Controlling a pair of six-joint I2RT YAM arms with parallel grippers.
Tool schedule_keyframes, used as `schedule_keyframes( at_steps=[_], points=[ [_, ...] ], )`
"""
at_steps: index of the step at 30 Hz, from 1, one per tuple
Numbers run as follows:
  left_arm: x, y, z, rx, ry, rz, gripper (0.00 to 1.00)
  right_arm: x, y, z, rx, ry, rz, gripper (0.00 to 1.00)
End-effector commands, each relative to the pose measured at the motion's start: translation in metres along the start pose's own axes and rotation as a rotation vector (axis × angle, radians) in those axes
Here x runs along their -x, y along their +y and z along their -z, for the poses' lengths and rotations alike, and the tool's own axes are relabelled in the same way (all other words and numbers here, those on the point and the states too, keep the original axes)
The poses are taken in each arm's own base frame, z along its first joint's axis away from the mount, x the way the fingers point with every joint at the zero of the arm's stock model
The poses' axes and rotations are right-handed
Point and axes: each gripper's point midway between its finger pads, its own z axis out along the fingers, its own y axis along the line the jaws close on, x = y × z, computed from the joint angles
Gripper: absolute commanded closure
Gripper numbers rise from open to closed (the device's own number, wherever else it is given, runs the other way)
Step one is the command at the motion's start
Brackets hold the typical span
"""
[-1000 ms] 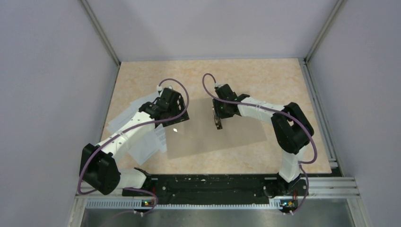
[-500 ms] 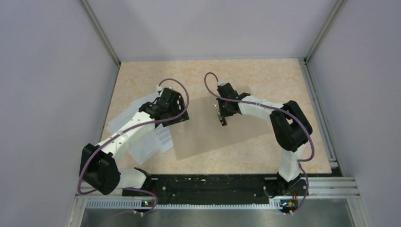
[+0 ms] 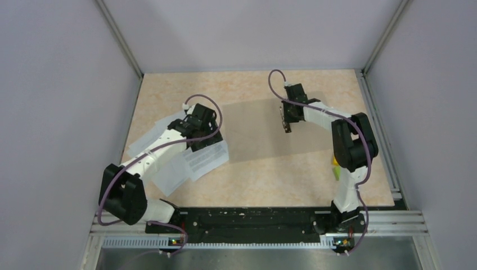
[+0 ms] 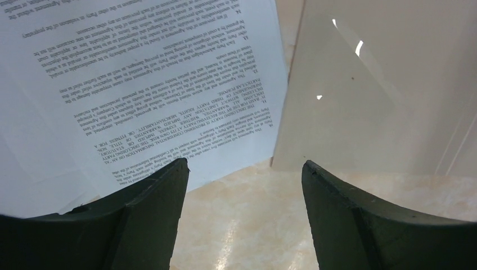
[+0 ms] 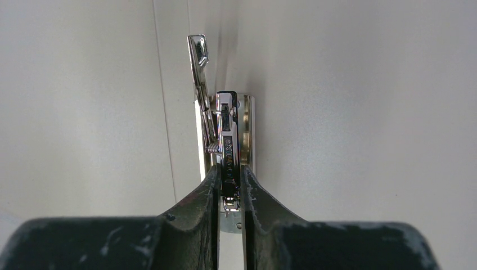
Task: Put the files into the folder
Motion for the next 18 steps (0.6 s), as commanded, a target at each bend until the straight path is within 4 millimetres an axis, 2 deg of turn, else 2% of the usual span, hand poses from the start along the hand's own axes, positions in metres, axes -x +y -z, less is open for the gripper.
schedule_keyframes(
  at_steps=[1, 6, 13, 16, 18],
  points=[
    [0.026, 0.015, -0.005, 0.052, -0.041, 0.137, 0.21, 0.043, 0.002, -0.009, 0.032, -0.11, 0.067, 0.91],
    [0.039, 0.044, -0.011, 0.085, -0.043, 0.244, 0.21, 0.043, 0.002, -0.023, 0.032, -0.091, 0.081, 0.91],
    [0.049, 0.098, -0.015, 0.189, -0.065, 0.379, 0.2, 0.047, -0.017, -0.023, -0.015, -0.093, 0.05, 0.88],
    [0.054, 0.12, -0.014, 0.229, -0.084, 0.429, 0.19, 0.054, -0.018, -0.016, -0.005, -0.096, 0.037, 0.77],
    [0.056, 0.135, -0.013, 0.253, -0.099, 0.464, 0.17, 0.06, -0.013, -0.007, 0.02, -0.098, 0.017, 0.57]
  ],
)
